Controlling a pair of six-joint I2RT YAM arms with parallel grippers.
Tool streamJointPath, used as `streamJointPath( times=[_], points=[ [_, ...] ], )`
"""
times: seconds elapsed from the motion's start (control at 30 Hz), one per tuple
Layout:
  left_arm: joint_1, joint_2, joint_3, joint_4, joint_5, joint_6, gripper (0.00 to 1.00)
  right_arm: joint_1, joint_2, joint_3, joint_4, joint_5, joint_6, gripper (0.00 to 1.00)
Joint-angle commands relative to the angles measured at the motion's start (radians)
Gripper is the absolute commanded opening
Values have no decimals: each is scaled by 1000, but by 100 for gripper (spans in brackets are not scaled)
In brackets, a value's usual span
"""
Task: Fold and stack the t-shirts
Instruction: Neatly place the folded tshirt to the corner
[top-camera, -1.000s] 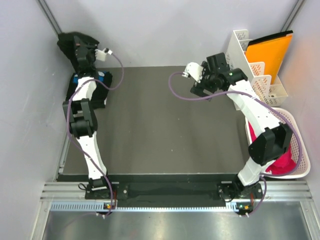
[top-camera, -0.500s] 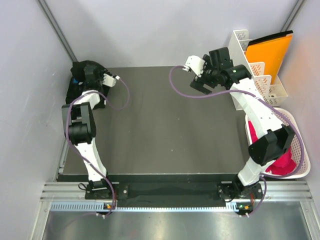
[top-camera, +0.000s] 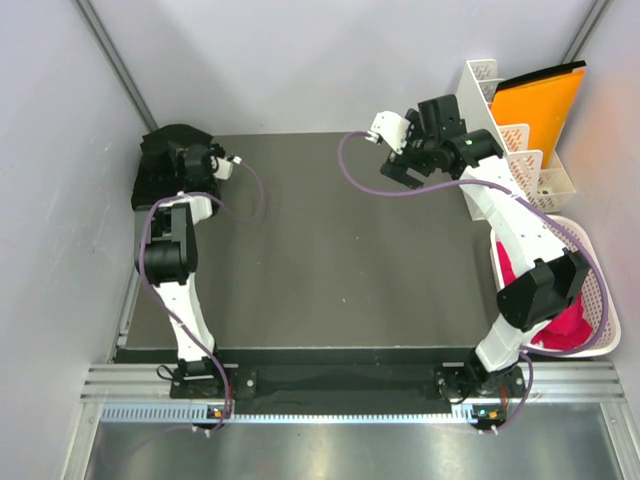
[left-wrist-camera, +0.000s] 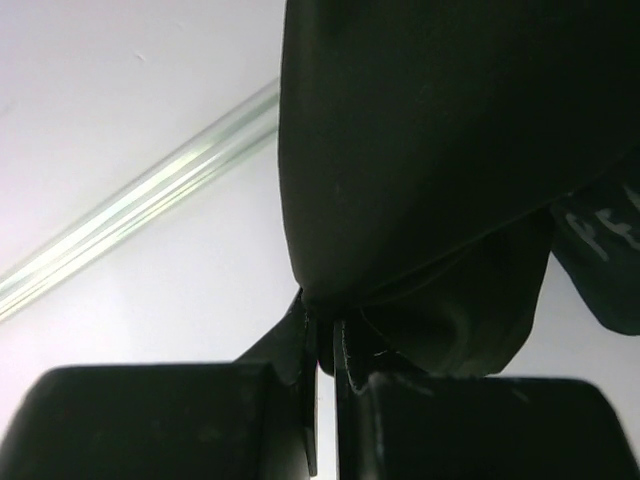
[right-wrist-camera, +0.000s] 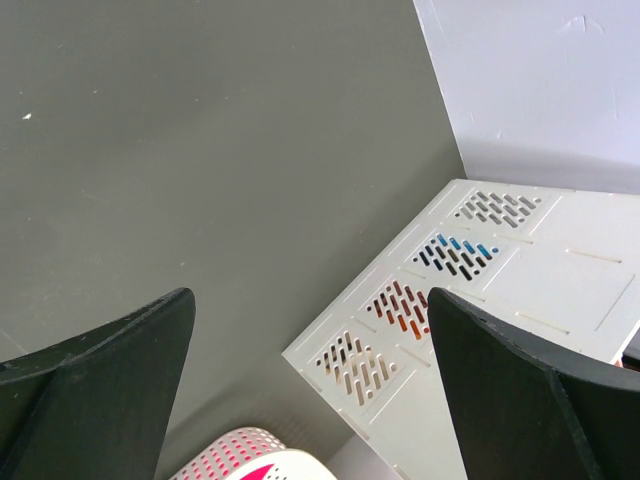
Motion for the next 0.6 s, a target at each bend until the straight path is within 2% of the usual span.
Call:
streamJointPath(
  times=[0.0, 0.23, 0.37, 0.57],
  points=[
    [-9, 20, -6, 147, -149, 344, 0, 15, -25, 26, 9, -3, -1, 100],
    [-15, -15, -56, 53, -203, 131, 0, 15, -25, 21, 12, 2, -5, 100],
    [-14, -67, -52, -161, -177, -55, 0, 15, -20, 27, 12, 4, -10, 100],
    [-14, -133, -79, -289, -75, -242, 0, 15, -8, 50, 3, 4, -13, 100]
  ],
)
